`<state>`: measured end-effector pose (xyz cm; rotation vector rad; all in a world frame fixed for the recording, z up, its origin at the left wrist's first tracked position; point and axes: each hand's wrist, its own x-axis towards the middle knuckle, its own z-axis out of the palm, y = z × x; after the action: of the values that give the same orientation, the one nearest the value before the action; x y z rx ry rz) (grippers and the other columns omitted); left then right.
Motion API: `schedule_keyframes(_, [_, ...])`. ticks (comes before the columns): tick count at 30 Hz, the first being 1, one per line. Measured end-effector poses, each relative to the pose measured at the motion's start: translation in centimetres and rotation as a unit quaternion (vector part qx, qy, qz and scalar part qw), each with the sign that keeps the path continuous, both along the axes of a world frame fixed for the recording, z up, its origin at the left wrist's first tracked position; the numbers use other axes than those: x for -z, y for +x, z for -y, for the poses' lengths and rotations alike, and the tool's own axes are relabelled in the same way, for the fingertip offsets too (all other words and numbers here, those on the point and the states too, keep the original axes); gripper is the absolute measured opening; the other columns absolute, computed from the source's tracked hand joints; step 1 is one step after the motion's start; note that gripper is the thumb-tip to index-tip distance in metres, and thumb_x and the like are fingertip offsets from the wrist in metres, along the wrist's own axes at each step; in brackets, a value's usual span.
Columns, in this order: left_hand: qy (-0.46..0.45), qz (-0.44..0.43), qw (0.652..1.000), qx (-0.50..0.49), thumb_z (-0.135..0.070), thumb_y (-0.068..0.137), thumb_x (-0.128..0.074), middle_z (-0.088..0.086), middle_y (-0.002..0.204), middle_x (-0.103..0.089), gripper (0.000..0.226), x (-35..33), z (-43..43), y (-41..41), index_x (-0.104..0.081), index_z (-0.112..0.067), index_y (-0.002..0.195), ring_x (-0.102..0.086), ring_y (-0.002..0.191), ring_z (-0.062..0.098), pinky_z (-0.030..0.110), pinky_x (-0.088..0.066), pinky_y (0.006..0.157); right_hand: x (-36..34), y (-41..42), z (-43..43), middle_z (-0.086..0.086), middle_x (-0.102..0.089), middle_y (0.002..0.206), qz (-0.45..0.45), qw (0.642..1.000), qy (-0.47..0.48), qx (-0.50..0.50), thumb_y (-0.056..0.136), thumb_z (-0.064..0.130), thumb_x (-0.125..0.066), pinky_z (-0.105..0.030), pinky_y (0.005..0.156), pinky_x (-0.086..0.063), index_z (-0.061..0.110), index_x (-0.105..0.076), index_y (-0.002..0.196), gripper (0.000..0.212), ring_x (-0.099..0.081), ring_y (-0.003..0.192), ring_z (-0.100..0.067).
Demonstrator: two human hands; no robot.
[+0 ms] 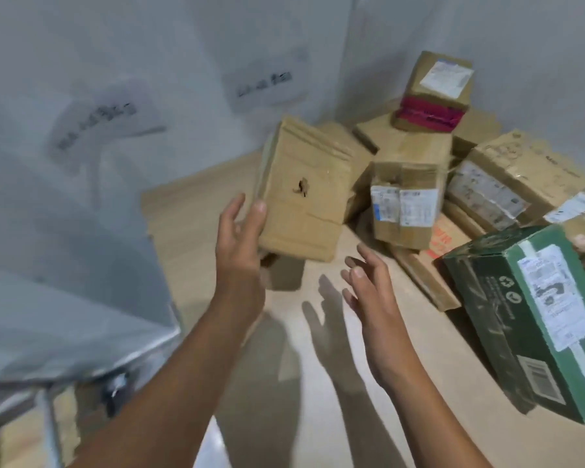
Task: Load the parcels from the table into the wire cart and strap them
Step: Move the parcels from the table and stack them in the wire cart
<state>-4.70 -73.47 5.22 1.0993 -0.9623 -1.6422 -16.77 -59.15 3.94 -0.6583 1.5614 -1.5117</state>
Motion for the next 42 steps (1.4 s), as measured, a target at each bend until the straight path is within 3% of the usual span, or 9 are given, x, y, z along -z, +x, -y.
schedule_keyframes(4, [0.106, -0.044, 0.993, -0.027, -0.069, 0.079, -0.065, 0.0, 0.131, -0.071, 0.065, 1.6, -9.9, 12.8, -0.064, -0.036, 0.136, -0.07, 0.114, 0.018, 0.033, -0.061, 0.078, 0.0, 9.0, 0.2, 0.018, -0.058, 0.143, 0.043, 0.985, 0.006, -0.166, 0.086, 0.068, -0.062, -0.034, 0.102, -0.054, 0.055, -0.035, 0.151, 0.071, -0.059, 0.13, -0.006])
schedule_keyframes(8, [0.157, -0.039, 0.979, -0.126, -0.07, 0.084, -0.057, 0.003, 0.135, -0.07, 0.058, 1.6, -18.0, 25.2, -0.07, -0.037, 0.129, -0.066, 0.126, 0.023, 0.042, -0.06, 0.09, 0.1, 20.9, -0.8, 0.009, -0.066, 0.133, 0.073, 0.955, 0.049, -0.283, 0.087, 0.058, -0.07, -0.026, 0.088, -0.059, 0.06, -0.042, 0.144, 0.063, -0.067, 0.119, -0.009])
schedule_keyframes(14, [0.102, -0.006, 0.925, -0.367, -0.049, 0.103, -0.042, 0.011, 0.128, -0.073, 0.05, -0.1, -27.8, 41.2, -0.072, -0.019, 0.128, -0.068, 0.121, 0.028, 0.031, -0.059, 0.086, -0.7, 39.9, -4.5, 0.014, -0.069, 0.129, 0.087, 0.87, 0.088, -0.476, 0.1, 0.033, -0.066, -0.024, 0.083, -0.059, 0.049, -0.04, 0.147, 0.056, -0.069, 0.114, -0.004])
schedule_keyframes(19, [0.102, 0.031, 0.845, -0.524, -0.061, 0.089, -0.059, 0.001, 0.152, -0.054, 0.078, 1.1, -39.3, 51.1, -0.04, -0.023, 0.154, -0.05, 0.142, 0.022, 0.053, -0.036, 0.12, -1.4, 55.2, -10.9, 0.024, -0.066, 0.128, 0.011, 0.771, 0.076, -0.633, 0.101, 0.029, -0.066, -0.017, 0.089, -0.055, 0.042, -0.04, 0.145, 0.053, -0.064, 0.114, 0.007])
schedule_keyframes(27, [0.194, -0.007, 0.688, -0.699, -0.05, 0.099, -0.062, -0.018, 0.132, -0.066, 0.047, 6.9, -59.5, 60.2, -0.051, -0.042, 0.143, -0.064, 0.119, 0.001, 0.024, -0.053, 0.094, 4.8, 72.5, -28.3, 0.007, -0.054, 0.152, -0.11, 0.544, 0.099, -0.826, 0.101, 0.033, -0.065, -0.037, 0.116, -0.042, 0.032, -0.036, 0.158, 0.063, -0.052, 0.138, -0.011])
schedule_keyframes(31, [0.277, 0.008, 0.637, -0.719, -0.041, 0.107, -0.052, -0.021, 0.128, -0.065, 0.027, 13.3, -67.5, 64.2, -0.058, -0.047, 0.132, -0.062, 0.114, -0.001, 0.029, -0.049, 0.092, 12.4, 78.3, -34.5, 0.021, -0.039, 0.15, -0.184, 0.498, 0.117, -0.839, 0.1, 0.041, -0.064, -0.017, 0.101, -0.04, 0.038, -0.034, 0.157, 0.064, -0.04, 0.134, 0.0])
schedule_keyframes(35, [0.37, 0.082, 0.575, -0.725, -0.044, 0.105, -0.057, -0.024, 0.12, -0.059, 0.024, 21.6, -73.5, 67.8, -0.059, -0.042, 0.129, -0.057, 0.118, 0.008, 0.004, -0.041, 0.081, 21.8, 82.4, -38.1, 0.019, -0.041, 0.143, -0.234, 0.476, 0.153, -0.834, 0.1, 0.046, -0.063, -0.012, 0.091, -0.04, 0.042, -0.03, 0.158, 0.067, -0.047, 0.119, 0.0])
schedule_keyframes(38, [0.44, 0.183, 0.575, -0.665, -0.047, 0.104, -0.056, 0.001, 0.15, -0.051, 0.052, 29.3, -76.2, 70.2, -0.051, -0.021, 0.149, -0.045, 0.141, 0.023, 0.035, -0.039, 0.118, 29.3, 85.3, -40.4, 0.008, -0.034, 0.163, -0.262, 0.447, 0.159, -0.84, 0.1, 0.046, -0.063, -0.029, 0.116, -0.035, 0.037, -0.026, 0.161, 0.072, -0.038, 0.146, -0.015])
schedule_keyframes(42, [0.463, 0.28, 0.555, -0.632, -0.049, 0.103, -0.048, 0.014, 0.162, -0.035, 0.063, 39.6, -77.5, 74.9, -0.039, -0.017, 0.157, -0.031, 0.149, 0.034, 0.053, -0.027, 0.124, 40.0, 90.4, -43.6, 0.001, -0.031, 0.166, -0.278, 0.402, 0.145, -0.86, 0.101, 0.047, -0.061, -0.033, 0.12, -0.03, 0.034, -0.022, 0.162, 0.074, -0.031, 0.152, -0.021])
